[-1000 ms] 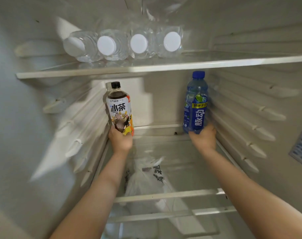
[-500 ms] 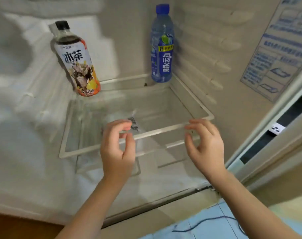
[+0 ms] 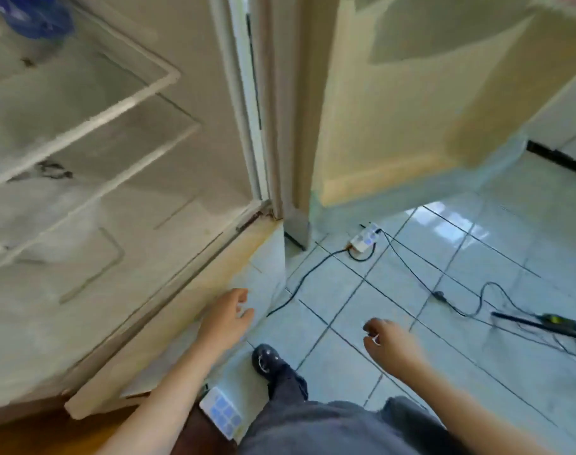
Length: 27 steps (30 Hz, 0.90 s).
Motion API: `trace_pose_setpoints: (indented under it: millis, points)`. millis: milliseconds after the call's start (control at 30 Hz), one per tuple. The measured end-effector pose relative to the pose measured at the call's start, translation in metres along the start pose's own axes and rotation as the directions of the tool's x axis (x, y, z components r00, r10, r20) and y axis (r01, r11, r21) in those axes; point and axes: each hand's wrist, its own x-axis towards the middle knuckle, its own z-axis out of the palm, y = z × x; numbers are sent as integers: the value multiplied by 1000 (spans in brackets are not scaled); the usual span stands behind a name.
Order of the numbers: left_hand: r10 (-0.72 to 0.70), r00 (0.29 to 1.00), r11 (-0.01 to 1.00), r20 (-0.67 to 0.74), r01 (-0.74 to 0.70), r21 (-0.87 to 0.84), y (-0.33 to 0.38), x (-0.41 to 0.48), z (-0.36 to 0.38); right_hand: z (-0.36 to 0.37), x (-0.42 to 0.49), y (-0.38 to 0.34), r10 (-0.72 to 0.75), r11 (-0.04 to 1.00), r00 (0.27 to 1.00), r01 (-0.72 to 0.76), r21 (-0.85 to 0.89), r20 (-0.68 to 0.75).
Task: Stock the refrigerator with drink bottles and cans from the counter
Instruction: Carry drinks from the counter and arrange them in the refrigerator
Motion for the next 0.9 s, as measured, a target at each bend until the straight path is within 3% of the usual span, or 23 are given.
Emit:
trace_pose_setpoints:
  millis: [100,200,400,633,900]
  points:
    - [-61,958,988,281,18,154,9,-20,73,42,-62,94,304,948,944,-313,59,126]
    - [-82,873,966,481,-48,252,26,-50,142,80,-138,175,469,842,856,-508,184,216]
    - [-69,776,907,627,-213,364,96,-117,259,139,-274,280,646,603,695,-718,347,315]
    - [-113,595,765,796,-459,452,165,-170,340,188,-376,334,730,285,552,-782,554,404]
    - [-122,588,527,800,-645,554,271,-152,446,214,-417,376,709,-129,433,-697,706,557]
